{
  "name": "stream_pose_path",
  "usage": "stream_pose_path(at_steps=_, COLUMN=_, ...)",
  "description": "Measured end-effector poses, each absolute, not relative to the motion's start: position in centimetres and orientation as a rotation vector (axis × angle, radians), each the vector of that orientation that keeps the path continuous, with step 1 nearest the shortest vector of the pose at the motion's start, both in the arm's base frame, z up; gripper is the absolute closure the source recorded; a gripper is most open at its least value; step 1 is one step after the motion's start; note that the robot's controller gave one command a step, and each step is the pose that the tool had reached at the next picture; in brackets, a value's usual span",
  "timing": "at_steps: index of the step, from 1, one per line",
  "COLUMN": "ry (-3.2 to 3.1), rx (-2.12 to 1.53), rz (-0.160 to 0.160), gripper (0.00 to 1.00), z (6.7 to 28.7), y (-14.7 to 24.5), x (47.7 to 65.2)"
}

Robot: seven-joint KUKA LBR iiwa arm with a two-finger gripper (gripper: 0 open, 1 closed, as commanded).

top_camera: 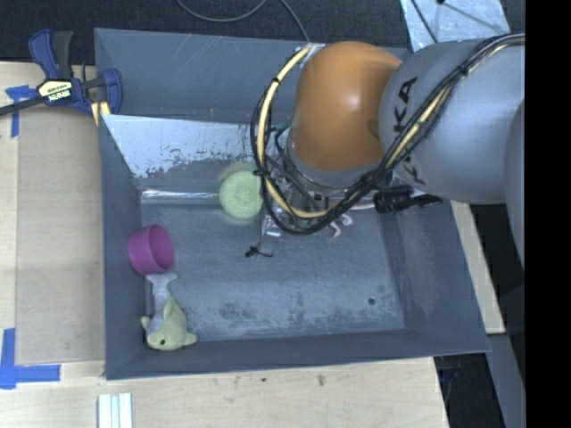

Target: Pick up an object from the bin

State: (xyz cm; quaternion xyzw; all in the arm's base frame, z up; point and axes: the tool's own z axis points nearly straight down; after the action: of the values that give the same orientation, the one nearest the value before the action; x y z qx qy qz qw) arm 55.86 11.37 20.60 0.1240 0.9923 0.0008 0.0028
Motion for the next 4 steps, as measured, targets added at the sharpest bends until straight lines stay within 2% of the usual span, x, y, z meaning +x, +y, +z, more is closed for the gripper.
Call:
stream_pose_path(at_steps=1, ry=3.118, rx=0.345, rz=0.002, gripper=0.0, z=17.7, y=18.7, x=57.5)
stream_pose_path(at_steps=2, ry=3.12, rx=0.315, rz=0.003, gripper=0.0, z=15.8, y=17.1, x=60.2)
stream_pose_path(at_steps=3, ry=3.094, rx=0.527, rz=0.002, gripper=0.0, z=9.7, y=22.0, x=58.9)
stream_pose_path(at_steps=4, ry=3.134, rx=0.129, rz=0.005, gripper=1.0, z=7.2, y=24.1, x=60.1)
